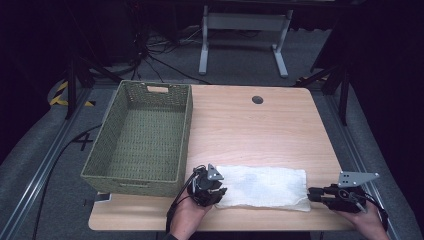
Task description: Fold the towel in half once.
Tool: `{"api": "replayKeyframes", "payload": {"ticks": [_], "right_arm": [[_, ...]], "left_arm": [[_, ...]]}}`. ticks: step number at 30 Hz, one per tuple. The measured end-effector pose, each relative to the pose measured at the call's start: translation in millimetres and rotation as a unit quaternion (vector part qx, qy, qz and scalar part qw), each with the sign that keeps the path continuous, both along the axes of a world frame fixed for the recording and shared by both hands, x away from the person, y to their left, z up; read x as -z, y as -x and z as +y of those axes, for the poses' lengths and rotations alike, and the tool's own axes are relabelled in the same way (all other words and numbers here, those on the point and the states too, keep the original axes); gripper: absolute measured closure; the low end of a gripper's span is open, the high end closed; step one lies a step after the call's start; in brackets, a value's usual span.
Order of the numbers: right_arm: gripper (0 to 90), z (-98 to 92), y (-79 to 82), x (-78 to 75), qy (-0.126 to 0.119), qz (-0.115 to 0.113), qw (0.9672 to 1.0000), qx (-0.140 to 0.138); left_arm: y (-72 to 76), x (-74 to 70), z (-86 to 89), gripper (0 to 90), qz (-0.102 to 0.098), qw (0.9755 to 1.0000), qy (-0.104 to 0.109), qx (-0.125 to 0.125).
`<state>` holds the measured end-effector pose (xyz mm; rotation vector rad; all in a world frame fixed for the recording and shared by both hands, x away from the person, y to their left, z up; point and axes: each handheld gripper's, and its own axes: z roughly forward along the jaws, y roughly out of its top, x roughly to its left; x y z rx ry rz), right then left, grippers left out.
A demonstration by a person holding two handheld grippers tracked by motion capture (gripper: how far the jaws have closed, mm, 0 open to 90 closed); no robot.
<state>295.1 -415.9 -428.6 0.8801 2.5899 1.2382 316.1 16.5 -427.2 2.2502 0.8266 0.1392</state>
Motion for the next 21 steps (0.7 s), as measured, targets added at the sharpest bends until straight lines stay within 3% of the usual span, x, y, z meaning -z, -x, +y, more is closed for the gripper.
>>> {"api": "replayKeyframes", "payload": {"ticks": [6, 8, 10, 13, 16, 17, 20, 21], "right_arm": [[74.8, 1.2, -11.7, -7.2, 0.001, -0.015, 0.9998, 0.014], [77.3, 2.5, -20.1, -4.3, 0.007, -0.011, 0.9997, 0.019], [82.8, 6.0, -31.9, 1.0, 0.018, -0.004, 0.9996, 0.022], [86.6, 8.1, -38.9, 4.3, 0.025, -0.001, 0.9993, 0.026], [89.9, 12.6, -55.1, 12.0, 0.047, 0.013, 0.9982, 0.035], [89.9, 12.6, -55.1, 12.0, 0.047, 0.013, 0.9982, 0.035], [90.0, 17.1, -63.1, 19.1, 0.085, 0.018, 0.9953, 0.042], [90.0, 17.1, -63.1, 19.1, 0.085, 0.018, 0.9953, 0.042]], "left_arm": [[-10.8, -6.0, -11.4, 73.3, -0.013, 0.9999, -0.006, 0.001], [-16.9, -5.2, -17.4, 76.9, -0.012, 0.9999, -0.007, -0.002], [-27.1, -1.5, -24.4, 86.8, -0.015, 0.9998, -0.015, 0.004], [-33.9, 0.2, -26.6, 89.2, -0.006, 0.9997, -0.022, -0.001], [-45.8, 5.9, -28.4, 89.3, -0.010, 0.9993, -0.029, -0.020], [-45.8, 5.9, -28.4, 89.3, -0.010, 0.9993, -0.029, -0.020], [-53.0, 12.2, -28.4, 89.3, -0.005, 0.9989, -0.038, -0.026], [-54.4, 13.8, -28.7, 89.3, -0.003, 0.9988, -0.041, -0.027]]}}
